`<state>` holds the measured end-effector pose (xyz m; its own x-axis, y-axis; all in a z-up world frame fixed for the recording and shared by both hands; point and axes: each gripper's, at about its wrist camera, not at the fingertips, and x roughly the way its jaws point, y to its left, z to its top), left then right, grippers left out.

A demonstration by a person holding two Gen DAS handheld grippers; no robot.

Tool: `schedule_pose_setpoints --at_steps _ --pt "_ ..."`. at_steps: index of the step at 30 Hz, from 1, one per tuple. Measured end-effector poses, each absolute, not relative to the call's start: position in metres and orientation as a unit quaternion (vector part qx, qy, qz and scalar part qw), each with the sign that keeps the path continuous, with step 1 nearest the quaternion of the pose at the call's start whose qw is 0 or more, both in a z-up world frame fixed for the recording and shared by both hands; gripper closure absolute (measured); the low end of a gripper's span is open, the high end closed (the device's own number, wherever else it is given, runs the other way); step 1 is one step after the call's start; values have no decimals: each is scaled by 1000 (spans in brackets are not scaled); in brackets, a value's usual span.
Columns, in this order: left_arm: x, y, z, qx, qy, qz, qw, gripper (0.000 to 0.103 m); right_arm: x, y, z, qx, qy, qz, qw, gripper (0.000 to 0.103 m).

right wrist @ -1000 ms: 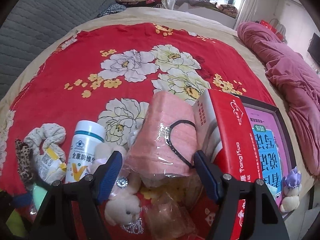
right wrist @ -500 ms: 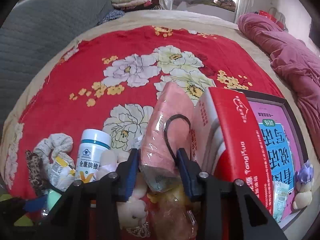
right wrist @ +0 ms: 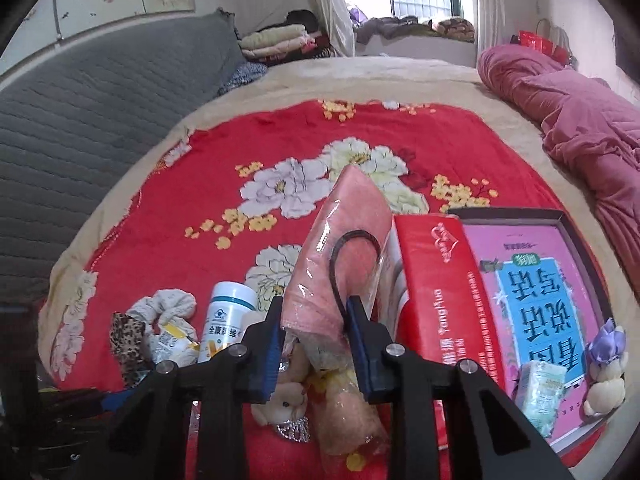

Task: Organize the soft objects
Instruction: 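Grasp the pink bagged towel with the right tool while the left tool grasps the green sponge, then carry the towel and sponge to the pink tray and lower them onto the book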

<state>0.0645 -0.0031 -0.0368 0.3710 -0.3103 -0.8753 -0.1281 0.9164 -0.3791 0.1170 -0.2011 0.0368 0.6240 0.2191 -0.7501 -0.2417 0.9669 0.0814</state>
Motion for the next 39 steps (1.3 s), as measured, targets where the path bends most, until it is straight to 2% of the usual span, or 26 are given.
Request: schedule_pose_setpoints --at_steps 15,29,39 --pt "60 -13 0 -194 522 -81 827 61 106 -219 67 5 383 130 914 72" --pt "85 -71 48 -162 488 -135 847 61 94 -275 94 39 351 96 931 72" --pt "99 -139 70 -133 476 -190 848 61 83 -345 102 62 344 35 936 72"
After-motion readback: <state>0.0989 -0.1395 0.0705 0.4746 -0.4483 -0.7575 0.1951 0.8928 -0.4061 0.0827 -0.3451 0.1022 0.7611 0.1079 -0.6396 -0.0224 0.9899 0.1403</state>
